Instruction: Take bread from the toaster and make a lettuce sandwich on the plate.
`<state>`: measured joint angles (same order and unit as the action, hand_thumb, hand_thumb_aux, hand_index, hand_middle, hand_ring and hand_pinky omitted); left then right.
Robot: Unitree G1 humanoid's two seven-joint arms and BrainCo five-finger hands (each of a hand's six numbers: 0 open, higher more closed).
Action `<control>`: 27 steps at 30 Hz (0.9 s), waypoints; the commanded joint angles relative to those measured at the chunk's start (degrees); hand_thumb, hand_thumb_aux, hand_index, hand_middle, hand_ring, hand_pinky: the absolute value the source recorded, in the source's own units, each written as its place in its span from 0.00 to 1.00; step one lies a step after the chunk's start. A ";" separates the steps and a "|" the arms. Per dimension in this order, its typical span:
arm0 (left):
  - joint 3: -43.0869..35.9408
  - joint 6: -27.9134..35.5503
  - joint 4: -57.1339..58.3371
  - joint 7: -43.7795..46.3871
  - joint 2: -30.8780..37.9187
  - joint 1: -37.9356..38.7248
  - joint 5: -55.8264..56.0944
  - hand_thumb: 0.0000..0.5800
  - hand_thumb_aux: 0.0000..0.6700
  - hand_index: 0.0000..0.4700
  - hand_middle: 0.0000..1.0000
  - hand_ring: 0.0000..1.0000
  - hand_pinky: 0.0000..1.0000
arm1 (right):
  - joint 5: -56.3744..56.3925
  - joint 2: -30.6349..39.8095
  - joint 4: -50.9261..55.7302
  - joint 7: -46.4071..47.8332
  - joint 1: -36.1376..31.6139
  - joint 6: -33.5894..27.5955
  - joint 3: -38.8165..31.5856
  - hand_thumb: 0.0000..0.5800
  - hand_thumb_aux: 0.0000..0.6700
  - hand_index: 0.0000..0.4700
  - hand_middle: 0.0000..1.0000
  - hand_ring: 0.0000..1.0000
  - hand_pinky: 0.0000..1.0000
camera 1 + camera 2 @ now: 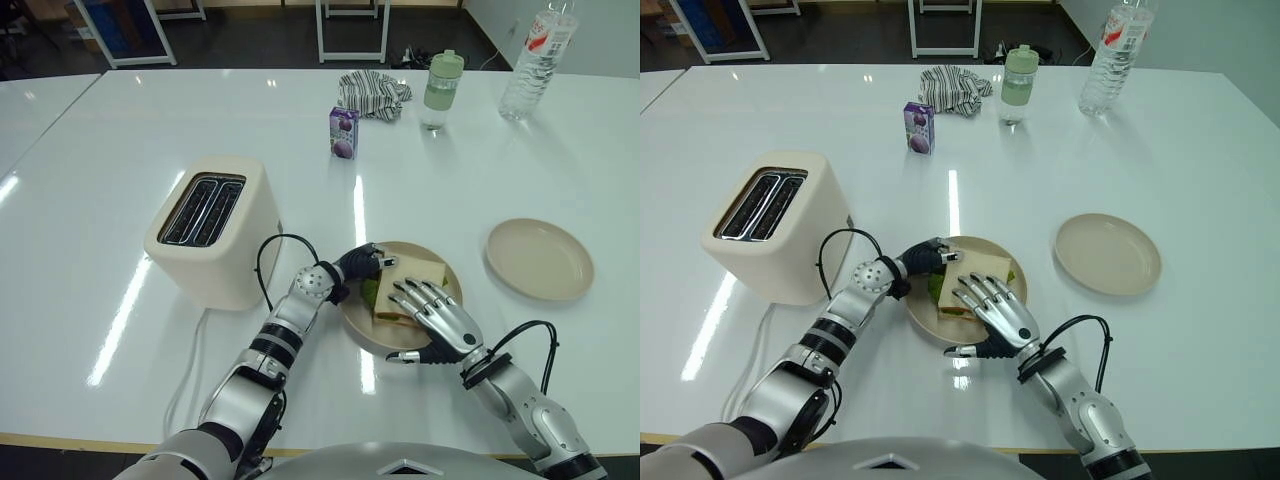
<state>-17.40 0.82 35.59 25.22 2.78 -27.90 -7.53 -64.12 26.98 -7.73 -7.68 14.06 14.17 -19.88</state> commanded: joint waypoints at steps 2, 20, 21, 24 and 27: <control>-1.35 0.21 -5.01 -2.08 0.90 2.31 -2.84 1.00 1.00 1.00 1.00 1.00 1.00 | -0.33 1.50 5.54 11.54 3.78 -4.28 -4.63 0.00 0.00 0.00 0.00 0.00 0.00; -2.03 1.25 -42.73 -29.91 9.25 11.54 -34.77 0.00 0.00 0.00 0.00 0.00 0.00 | 3.24 2.20 5.99 13.68 3.03 -9.07 -7.55 0.00 0.00 0.00 0.00 0.00 0.00; -1.30 0.83 -42.94 -29.60 9.21 12.32 -33.16 0.00 0.00 0.00 0.00 0.00 0.00 | 3.36 2.22 5.82 12.59 2.71 -8.85 -7.39 0.00 0.00 0.00 0.00 0.00 0.00; 0.35 -0.33 -42.16 -28.35 8.97 15.23 -28.02 0.00 0.00 0.00 0.00 0.00 0.00 | 3.68 1.90 4.18 6.45 1.52 -7.43 -6.08 0.00 0.00 0.00 0.00 0.00 0.00; 1.29 -1.83 -40.34 -27.49 8.81 17.55 -24.06 0.00 0.00 0.00 0.00 0.00 0.00 | 3.93 1.33 2.21 0.01 0.29 -5.70 -4.60 0.00 0.00 0.00 0.00 0.00 0.00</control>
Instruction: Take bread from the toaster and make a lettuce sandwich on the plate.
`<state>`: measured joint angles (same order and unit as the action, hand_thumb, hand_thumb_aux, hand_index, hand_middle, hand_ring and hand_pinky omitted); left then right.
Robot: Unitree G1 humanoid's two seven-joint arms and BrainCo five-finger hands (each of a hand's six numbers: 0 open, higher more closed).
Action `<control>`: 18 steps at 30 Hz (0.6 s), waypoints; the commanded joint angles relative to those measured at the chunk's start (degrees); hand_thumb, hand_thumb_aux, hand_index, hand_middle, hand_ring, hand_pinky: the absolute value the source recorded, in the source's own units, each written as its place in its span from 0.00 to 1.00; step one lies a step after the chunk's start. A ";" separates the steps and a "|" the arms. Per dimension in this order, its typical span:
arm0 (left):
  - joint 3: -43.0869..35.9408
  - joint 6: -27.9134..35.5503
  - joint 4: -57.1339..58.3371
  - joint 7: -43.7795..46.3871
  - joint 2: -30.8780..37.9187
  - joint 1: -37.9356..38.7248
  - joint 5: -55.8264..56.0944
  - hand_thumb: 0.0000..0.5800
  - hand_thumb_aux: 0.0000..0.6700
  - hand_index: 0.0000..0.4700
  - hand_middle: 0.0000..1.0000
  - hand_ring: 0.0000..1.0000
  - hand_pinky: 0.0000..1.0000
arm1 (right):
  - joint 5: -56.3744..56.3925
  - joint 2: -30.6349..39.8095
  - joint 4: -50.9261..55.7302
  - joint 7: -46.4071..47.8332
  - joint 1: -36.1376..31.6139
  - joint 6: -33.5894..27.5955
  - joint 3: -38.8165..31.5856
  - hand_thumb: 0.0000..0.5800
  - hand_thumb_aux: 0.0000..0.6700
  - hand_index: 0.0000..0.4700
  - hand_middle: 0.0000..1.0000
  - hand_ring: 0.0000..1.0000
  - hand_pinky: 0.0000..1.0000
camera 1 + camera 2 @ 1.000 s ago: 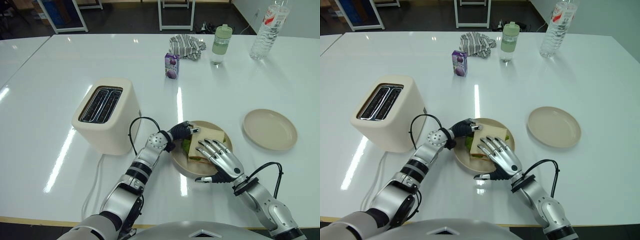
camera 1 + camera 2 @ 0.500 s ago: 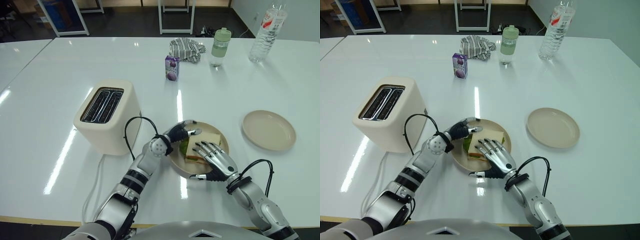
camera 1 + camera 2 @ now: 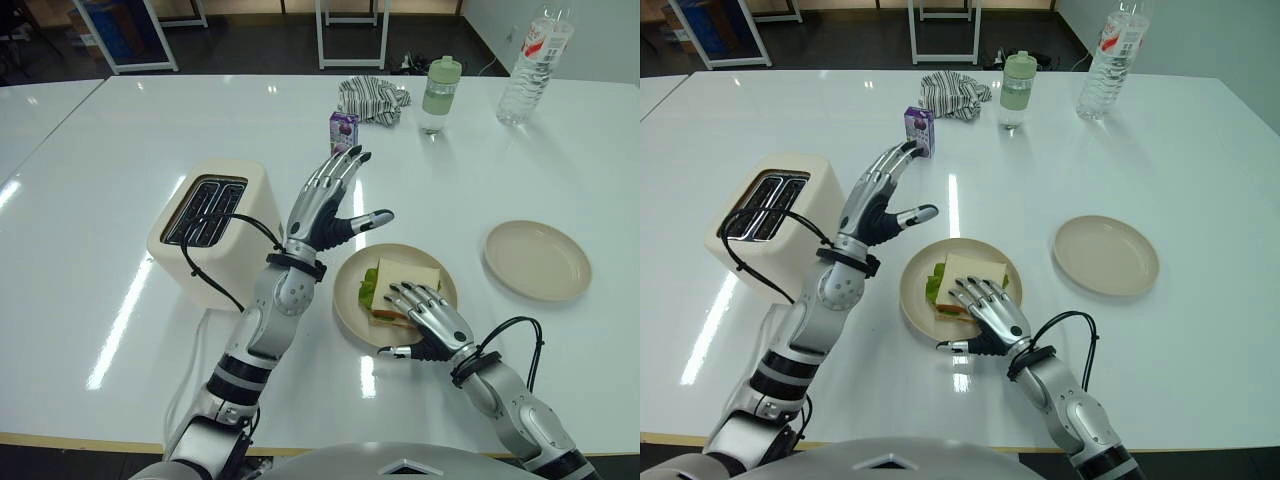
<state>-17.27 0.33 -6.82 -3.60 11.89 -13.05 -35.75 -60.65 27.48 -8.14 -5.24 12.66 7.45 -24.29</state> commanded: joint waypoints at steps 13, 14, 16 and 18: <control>4.12 -18.46 21.35 4.72 -4.29 5.44 21.68 0.00 0.00 0.00 1.00 1.00 1.00 | 1.38 -2.03 -6.52 -28.56 -1.21 8.01 7.63 0.00 0.00 0.00 0.00 0.00 0.00; 4.27 -19.94 20.93 5.74 -3.67 6.17 22.39 0.00 0.00 0.00 1.00 1.00 1.00 | 2.69 -1.84 -7.04 -28.53 -0.68 8.70 8.46 0.00 0.00 0.00 0.00 0.00 0.00; 4.63 -22.07 18.95 8.09 -1.49 7.55 23.12 1.00 1.00 1.00 1.00 1.00 1.00 | 7.51 -1.10 -7.98 -25.93 0.94 9.96 10.43 0.40 0.22 0.22 0.05 0.05 0.05; 5.71 -22.47 14.21 11.50 1.80 9.43 24.36 1.00 1.00 1.00 1.00 1.00 1.00 | 14.96 0.55 -8.86 -21.07 3.21 10.76 13.64 1.00 1.00 1.00 1.00 1.00 1.00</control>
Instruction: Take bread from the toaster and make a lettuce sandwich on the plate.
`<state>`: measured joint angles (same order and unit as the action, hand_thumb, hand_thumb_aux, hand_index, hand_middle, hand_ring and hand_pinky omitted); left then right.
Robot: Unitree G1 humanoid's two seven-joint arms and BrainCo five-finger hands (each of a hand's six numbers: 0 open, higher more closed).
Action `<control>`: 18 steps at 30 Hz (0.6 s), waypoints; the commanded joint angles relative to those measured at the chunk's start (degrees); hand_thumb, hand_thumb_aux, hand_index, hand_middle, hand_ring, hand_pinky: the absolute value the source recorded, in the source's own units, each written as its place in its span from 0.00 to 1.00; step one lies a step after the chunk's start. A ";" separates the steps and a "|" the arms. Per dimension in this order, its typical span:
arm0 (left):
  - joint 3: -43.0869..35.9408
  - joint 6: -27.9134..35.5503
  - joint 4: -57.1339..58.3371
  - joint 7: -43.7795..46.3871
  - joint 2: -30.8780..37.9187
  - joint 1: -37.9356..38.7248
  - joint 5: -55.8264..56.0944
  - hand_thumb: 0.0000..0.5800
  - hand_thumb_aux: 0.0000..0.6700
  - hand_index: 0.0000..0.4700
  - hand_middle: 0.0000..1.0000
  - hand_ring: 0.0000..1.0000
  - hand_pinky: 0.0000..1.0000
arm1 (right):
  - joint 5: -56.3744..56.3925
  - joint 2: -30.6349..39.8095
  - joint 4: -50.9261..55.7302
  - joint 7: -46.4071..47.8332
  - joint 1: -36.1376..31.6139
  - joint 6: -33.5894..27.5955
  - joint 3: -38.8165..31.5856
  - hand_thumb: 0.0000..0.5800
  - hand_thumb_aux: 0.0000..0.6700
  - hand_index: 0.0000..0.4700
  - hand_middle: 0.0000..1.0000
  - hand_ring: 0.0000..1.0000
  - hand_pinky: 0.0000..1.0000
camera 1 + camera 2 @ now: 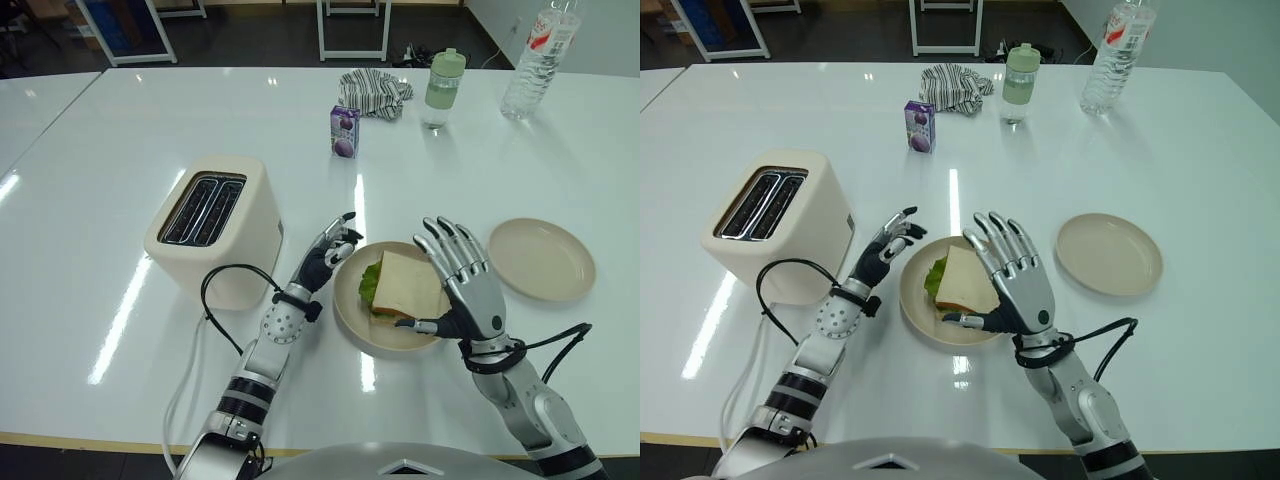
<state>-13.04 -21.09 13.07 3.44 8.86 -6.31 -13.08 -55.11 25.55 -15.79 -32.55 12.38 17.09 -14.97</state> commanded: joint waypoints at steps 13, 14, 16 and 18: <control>-5.39 12.59 -23.57 37.93 28.46 13.31 8.61 1.00 1.00 1.00 1.00 1.00 1.00 | 32.29 18.13 -5.51 46.76 22.04 -0.82 10.87 1.00 1.00 1.00 1.00 1.00 1.00; -6.28 13.30 -22.51 37.96 28.07 13.00 7.30 1.00 1.00 1.00 1.00 1.00 1.00 | 30.89 17.56 -5.02 48.46 21.51 -1.94 9.02 1.00 1.00 1.00 1.00 1.00 1.00; -7.84 14.75 -20.77 36.94 27.36 12.40 3.84 1.00 1.00 1.00 1.00 1.00 1.00 | 27.44 16.15 -3.38 50.40 19.68 -2.90 4.97 1.00 1.00 1.00 1.00 1.00 1.00; -9.28 15.49 -18.08 35.37 26.12 10.96 0.36 1.00 1.00 1.00 1.00 1.00 1.00 | 24.66 14.49 -2.78 51.37 18.18 -3.39 1.71 1.00 1.00 1.00 1.00 1.00 1.00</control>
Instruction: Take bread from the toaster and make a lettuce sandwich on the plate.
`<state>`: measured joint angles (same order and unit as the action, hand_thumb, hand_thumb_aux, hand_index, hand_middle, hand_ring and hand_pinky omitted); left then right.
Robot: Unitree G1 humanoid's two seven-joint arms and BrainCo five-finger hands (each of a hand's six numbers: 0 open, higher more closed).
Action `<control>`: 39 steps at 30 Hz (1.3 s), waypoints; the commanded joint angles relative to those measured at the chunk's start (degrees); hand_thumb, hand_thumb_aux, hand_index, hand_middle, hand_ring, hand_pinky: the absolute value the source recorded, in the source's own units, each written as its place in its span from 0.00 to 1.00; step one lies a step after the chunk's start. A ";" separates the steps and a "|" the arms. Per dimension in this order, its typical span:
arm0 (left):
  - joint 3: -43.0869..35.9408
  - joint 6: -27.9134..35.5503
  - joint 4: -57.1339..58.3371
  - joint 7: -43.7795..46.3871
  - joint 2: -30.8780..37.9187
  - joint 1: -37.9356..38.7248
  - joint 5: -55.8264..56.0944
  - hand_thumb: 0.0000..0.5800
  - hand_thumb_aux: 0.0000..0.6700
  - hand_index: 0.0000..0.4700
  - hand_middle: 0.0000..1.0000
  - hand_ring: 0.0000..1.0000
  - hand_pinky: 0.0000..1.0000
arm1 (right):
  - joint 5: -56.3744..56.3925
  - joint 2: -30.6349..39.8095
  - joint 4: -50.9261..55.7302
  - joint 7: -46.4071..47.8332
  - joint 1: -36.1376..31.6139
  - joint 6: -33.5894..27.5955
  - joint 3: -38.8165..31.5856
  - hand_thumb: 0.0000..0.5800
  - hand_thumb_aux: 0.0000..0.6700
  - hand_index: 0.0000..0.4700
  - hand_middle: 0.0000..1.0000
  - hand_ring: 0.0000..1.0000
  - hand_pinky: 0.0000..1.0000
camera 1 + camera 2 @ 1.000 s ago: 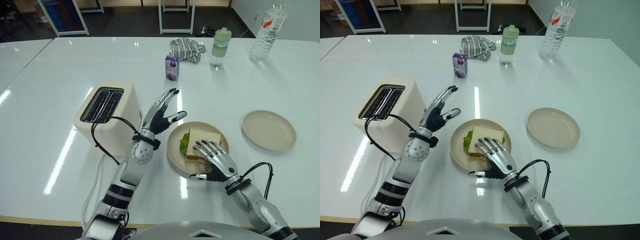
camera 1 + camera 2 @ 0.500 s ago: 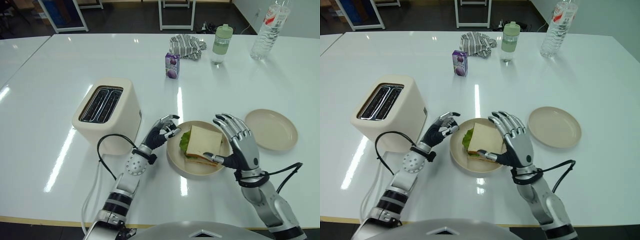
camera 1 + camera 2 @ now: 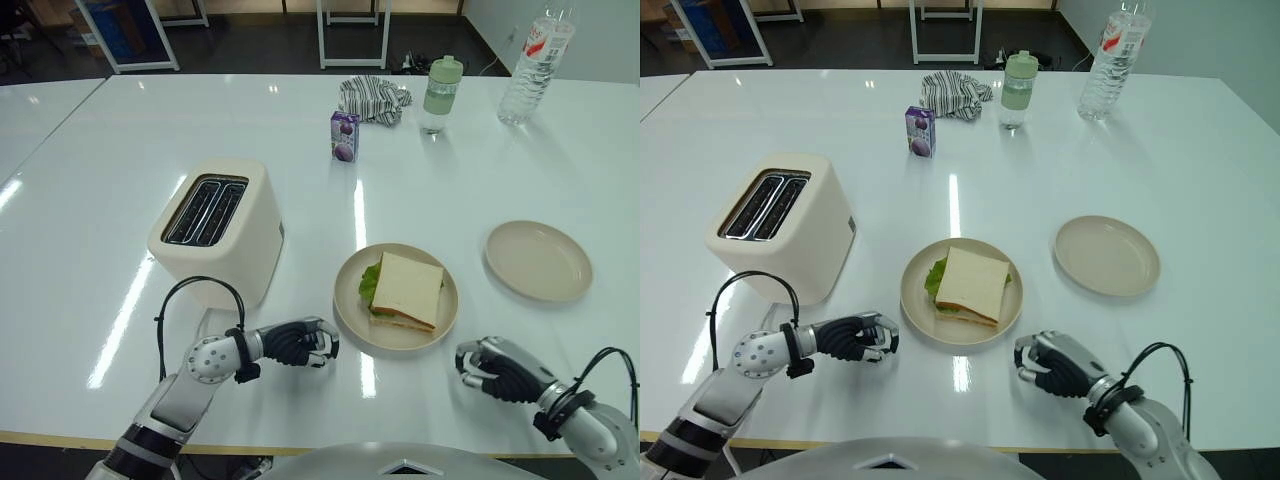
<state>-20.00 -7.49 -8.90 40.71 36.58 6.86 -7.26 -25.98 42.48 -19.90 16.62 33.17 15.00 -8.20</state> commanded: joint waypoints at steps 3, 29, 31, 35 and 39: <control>-4.41 1.85 7.72 -3.71 -3.88 -4.19 -8.70 1.00 1.00 1.00 1.00 1.00 1.00 | -10.75 -4.72 2.82 0.68 -5.55 -2.02 -8.04 1.00 1.00 1.00 1.00 1.00 1.00; -12.31 -4.00 47.70 -19.70 -19.77 -28.19 -21.61 1.00 1.00 1.00 1.00 1.00 1.00 | -23.47 -13.81 47.15 -18.87 -43.83 0.49 -18.78 1.00 1.00 1.00 1.00 1.00 1.00; -12.36 -4.90 49.57 -20.55 -20.09 -28.72 -21.62 1.00 1.00 1.00 1.00 1.00 1.00 | -23.41 -13.98 49.23 -20.64 -44.64 0.86 -19.25 1.00 1.00 1.00 1.00 1.00 1.00; -12.71 -6.03 51.22 -21.72 -20.29 -29.37 -21.65 1.00 1.00 1.00 1.00 1.00 1.00 | -23.23 -12.99 47.82 -23.27 -43.85 1.41 -19.51 1.00 1.00 1.00 1.00 1.00 1.00; -11.75 -7.51 42.90 -20.73 -17.76 -25.94 -19.82 1.00 1.00 1.00 1.00 1.00 1.00 | -20.15 -10.06 38.02 -22.14 -38.71 2.67 -17.17 1.00 1.00 1.00 1.00 1.00 1.00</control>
<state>-30.59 -16.36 35.78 16.90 16.11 -26.20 -26.00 -47.83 29.79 22.21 -7.93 -10.27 17.38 -26.56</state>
